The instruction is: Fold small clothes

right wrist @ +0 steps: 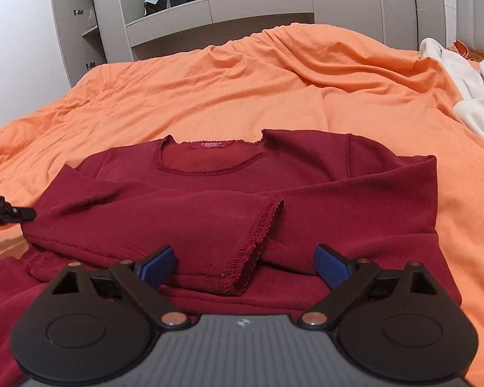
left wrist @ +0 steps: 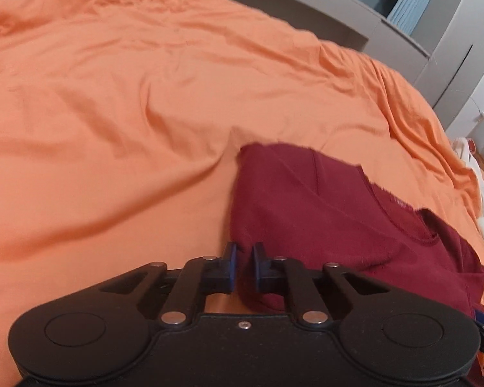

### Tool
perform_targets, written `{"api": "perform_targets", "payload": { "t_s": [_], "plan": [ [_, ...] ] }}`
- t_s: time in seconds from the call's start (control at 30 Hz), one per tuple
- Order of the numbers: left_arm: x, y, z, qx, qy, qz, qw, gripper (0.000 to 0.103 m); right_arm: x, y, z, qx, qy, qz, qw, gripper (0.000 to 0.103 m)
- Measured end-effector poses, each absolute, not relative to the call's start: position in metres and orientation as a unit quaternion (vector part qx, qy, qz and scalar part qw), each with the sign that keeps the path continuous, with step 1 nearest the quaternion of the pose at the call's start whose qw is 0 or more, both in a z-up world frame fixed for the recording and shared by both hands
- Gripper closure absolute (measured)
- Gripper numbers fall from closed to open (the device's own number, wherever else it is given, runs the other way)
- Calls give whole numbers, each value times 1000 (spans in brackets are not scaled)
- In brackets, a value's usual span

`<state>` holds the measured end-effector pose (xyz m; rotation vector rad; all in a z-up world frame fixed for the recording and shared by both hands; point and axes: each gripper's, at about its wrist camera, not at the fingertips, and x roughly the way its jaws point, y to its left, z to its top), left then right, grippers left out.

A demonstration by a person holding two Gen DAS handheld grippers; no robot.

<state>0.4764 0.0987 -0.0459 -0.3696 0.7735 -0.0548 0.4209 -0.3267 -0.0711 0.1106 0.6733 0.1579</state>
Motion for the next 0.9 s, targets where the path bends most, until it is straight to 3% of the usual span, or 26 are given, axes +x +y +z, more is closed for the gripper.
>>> {"api": "perform_targets", "payload": {
  "t_s": [0.27,0.33,0.43,0.5,0.63,0.77,0.9],
  "plan": [
    [477,99,-46,-163,374,-1,913,94,420,-325,-73,41,331,78,940,4],
    [478,101,-45,-166,381,-1,910,87,418,-324,-70,36,329,78,940,2],
    [474,103,-37,-168,382,7,909,60,411,-325,-65,31,328,84,940,0],
    [466,105,-30,-176,377,1,909,24,403,-327,-62,34,329,90,939,0],
    [440,101,-15,-170,366,-18,915,19,382,-334,-52,43,327,95,939,0],
    [405,90,-5,-147,354,-39,923,1,351,-338,-40,49,334,102,936,0],
    [367,80,-1,-130,326,-57,935,1,314,-340,-33,48,318,94,942,0]
  ]
}}
